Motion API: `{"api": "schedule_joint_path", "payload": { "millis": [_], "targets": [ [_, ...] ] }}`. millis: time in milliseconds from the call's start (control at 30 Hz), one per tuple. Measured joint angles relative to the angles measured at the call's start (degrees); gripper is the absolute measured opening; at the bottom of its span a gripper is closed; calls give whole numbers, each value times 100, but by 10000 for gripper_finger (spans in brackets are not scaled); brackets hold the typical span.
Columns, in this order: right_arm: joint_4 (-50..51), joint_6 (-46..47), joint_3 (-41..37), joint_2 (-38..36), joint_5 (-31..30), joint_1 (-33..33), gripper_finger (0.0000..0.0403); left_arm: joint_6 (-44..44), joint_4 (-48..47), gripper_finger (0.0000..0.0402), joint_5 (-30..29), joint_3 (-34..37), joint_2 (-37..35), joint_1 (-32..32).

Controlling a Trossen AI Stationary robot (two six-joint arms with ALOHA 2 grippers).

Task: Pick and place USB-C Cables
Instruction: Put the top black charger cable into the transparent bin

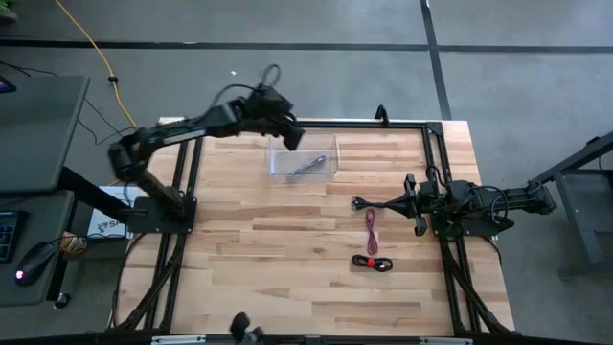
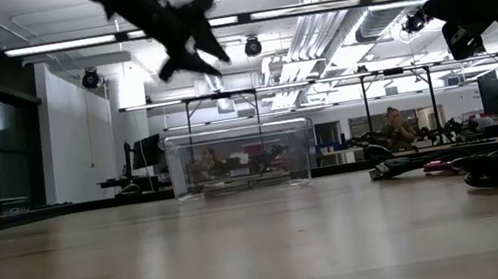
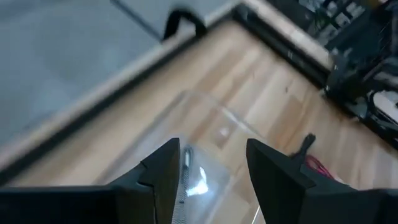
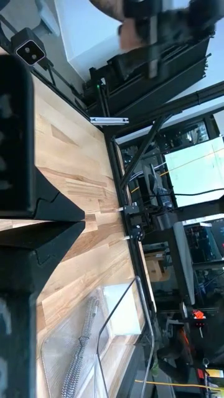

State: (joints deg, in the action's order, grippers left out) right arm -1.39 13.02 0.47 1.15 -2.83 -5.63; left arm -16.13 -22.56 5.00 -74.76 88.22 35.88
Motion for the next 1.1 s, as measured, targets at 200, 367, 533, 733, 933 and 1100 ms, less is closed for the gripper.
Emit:
{"api": "schedule_joint_path", "payload": {
  "millis": [200,367,533,733,933,1100],
  "targets": [
    [0,0,0,0,0,2,0,543,674,165,-532,728,-1343,-453],
    [-2,0,0,0,0,1,0,726,2228,165,-552,2358,-2473,-670],
    [-2,-2,-2,0,0,2,0,834,4237,165,-131,4153,-3354,-762],
    [0,0,0,0,0,1,0,932,6094,165,-7,5648,-3789,-927],
    [-2,0,-2,2,0,2,0,1128,7186,165,192,6474,-3845,-1150],
    [-2,-1,-2,1,2,1,0,1141,7397,165,444,6579,-3842,-1291]
  ]
}}
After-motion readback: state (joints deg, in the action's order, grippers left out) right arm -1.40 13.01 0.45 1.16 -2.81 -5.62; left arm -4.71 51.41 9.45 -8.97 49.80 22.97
